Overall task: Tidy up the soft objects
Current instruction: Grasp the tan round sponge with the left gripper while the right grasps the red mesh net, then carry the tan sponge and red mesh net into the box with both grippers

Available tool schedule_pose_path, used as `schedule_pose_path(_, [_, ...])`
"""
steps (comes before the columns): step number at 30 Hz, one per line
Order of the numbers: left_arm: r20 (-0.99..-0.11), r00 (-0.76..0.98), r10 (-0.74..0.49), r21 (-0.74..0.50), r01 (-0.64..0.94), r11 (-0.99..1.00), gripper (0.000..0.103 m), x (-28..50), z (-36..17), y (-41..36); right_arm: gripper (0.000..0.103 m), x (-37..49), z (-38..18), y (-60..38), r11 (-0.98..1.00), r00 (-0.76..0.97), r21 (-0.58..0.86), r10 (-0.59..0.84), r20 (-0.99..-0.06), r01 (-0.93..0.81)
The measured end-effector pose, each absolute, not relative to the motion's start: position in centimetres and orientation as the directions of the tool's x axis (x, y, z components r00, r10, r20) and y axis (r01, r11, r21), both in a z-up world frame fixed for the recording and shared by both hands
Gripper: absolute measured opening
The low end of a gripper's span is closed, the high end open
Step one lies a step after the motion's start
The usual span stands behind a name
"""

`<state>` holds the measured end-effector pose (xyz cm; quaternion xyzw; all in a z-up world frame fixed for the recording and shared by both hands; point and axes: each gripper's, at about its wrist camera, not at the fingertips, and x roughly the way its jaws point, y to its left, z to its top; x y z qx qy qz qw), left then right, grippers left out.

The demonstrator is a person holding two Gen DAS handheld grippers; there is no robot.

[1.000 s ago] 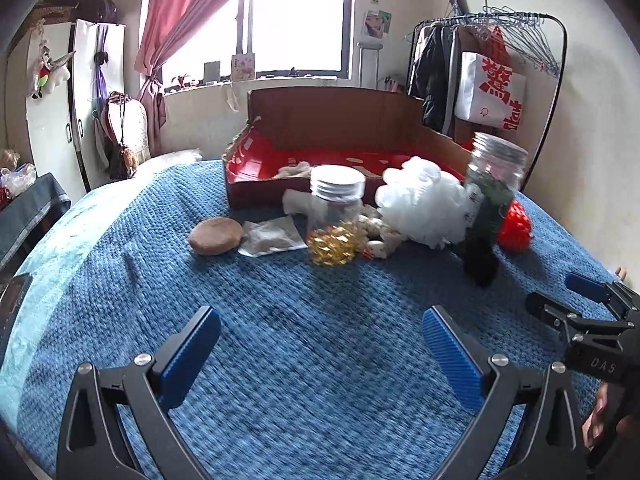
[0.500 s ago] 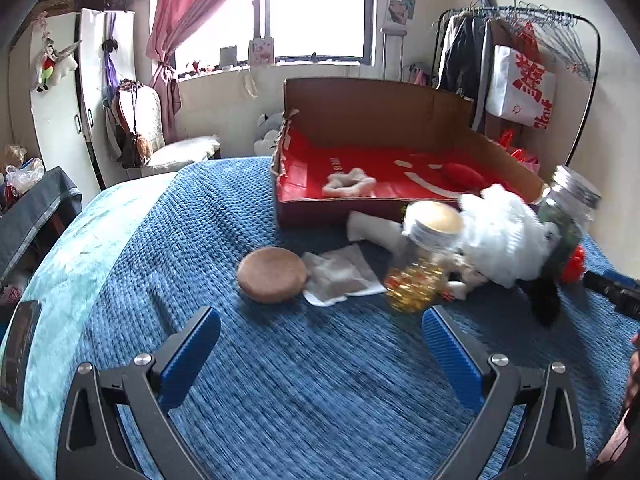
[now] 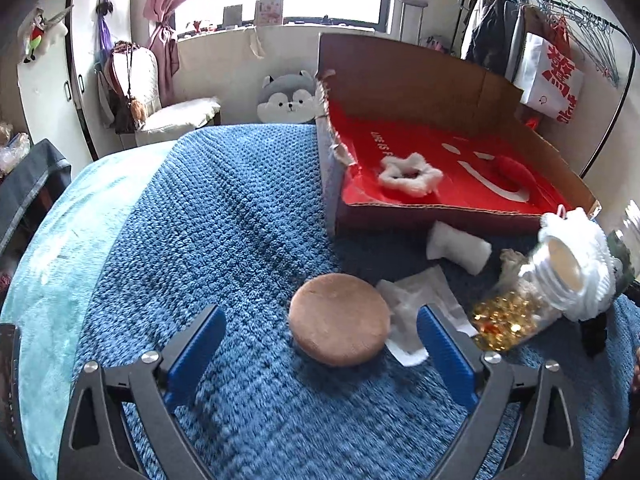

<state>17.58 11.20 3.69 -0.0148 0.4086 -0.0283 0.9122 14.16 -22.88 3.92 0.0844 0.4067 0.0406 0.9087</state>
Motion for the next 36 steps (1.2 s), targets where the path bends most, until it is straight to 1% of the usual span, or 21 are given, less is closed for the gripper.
schedule_pose_path(2, [-0.755, 0.652, -0.071, -0.052, 0.048, 0.997, 0.095, 18.0, 3.2, 11.2, 0.089, 14.5, 3.7, -22.6, 0.983, 0.666, 0.181, 0.144, -0.732, -0.014])
schedule_pose_path(3, [-0.763, 0.642, -0.077, -0.056, 0.052, 0.997, 0.091, 18.2, 2.9, 11.2, 0.089, 14.7, 3.5, -22.5, 0.983, 0.668, 0.182, 0.152, -0.728, -0.026])
schedule_pose_path(4, [-0.776, 0.625, -0.092, -0.07, 0.059, 0.996, 0.084, 18.5, 2.5, 11.1, 0.085, 14.6, 3.5, -22.3, 0.982, 0.672, 0.187, 0.161, -0.722, -0.034])
schedule_pose_path(5, [-0.783, 0.613, -0.104, -0.082, 0.065, 0.995, 0.081, 18.7, 2.2, 11.1, 0.075, 14.7, 3.4, -22.3, 0.979, 0.675, 0.2, 0.18, -0.715, -0.05])
schedule_pose_path(6, [-0.789, 0.604, -0.113, -0.091, 0.068, 0.994, 0.077, 18.8, 1.9, 11.1, 0.067, 14.9, 3.3, -22.3, 0.973, 0.669, 0.221, 0.21, -0.713, -0.071])
schedule_pose_path(7, [-0.785, 0.61, -0.109, -0.088, 0.065, 0.994, 0.072, 18.7, 1.9, 11.2, 0.051, 15.1, 3.1, -22.3, 0.967, 0.66, 0.241, 0.237, -0.713, -0.087])
schedule_pose_path(8, [-0.781, 0.614, -0.115, -0.093, 0.068, 0.993, 0.067, 18.6, 2.0, 11.2, 0.05, 15.0, 3.0, -22.3, 0.963, 0.656, 0.252, 0.253, -0.711, -0.099])
schedule_pose_path(9, [-0.773, 0.619, -0.139, -0.114, 0.08, 0.99, 0.054, 18.5, 2.2, 11.3, 0.048, 14.9, 3.1, -22.1, 0.964, 0.663, 0.244, 0.249, -0.706, -0.103])
schedule_pose_path(11, [-0.763, 0.624, -0.169, -0.144, 0.09, 0.985, 0.053, 18.3, 2.3, 11.6, 0.045, 14.4, 3.5, -21.9, 0.966, 0.683, 0.233, 0.245, -0.688, -0.112])
schedule_pose_path(16, [-0.751, 0.639, -0.166, -0.138, 0.095, 0.986, 0.05, 17.3, 2.8, 11.7, 0.039, 13.3, 4.6, -22.7, 0.964, 0.717, 0.247, 0.242, -0.654, -0.1])
schedule_pose_path(22, [-0.734, 0.661, -0.158, -0.105, 0.119, 0.987, 0.05, 15.3, 4.0, 10.7, 0.038, 12.1, 5.5, -23.2, 0.967, 0.736, 0.236, 0.228, -0.637, -0.095])
schedule_pose_path(31, [-0.699, 0.686, -0.201, -0.123, 0.161, 0.979, 0.05, 12.3, 5.9, 9.9, 0.038, 9.0, 6.9, -23.4, 0.964, 0.759, 0.246, 0.238, -0.606, -0.105])
schedule_pose_path(36, [-0.674, 0.702, -0.229, -0.13, 0.193, 0.973, 0.05, 9.8, 6.8, 8.8, 0.038, 6.1, 7.6, -22.5, 0.96, 0.765, 0.24, 0.263, -0.588, -0.146])
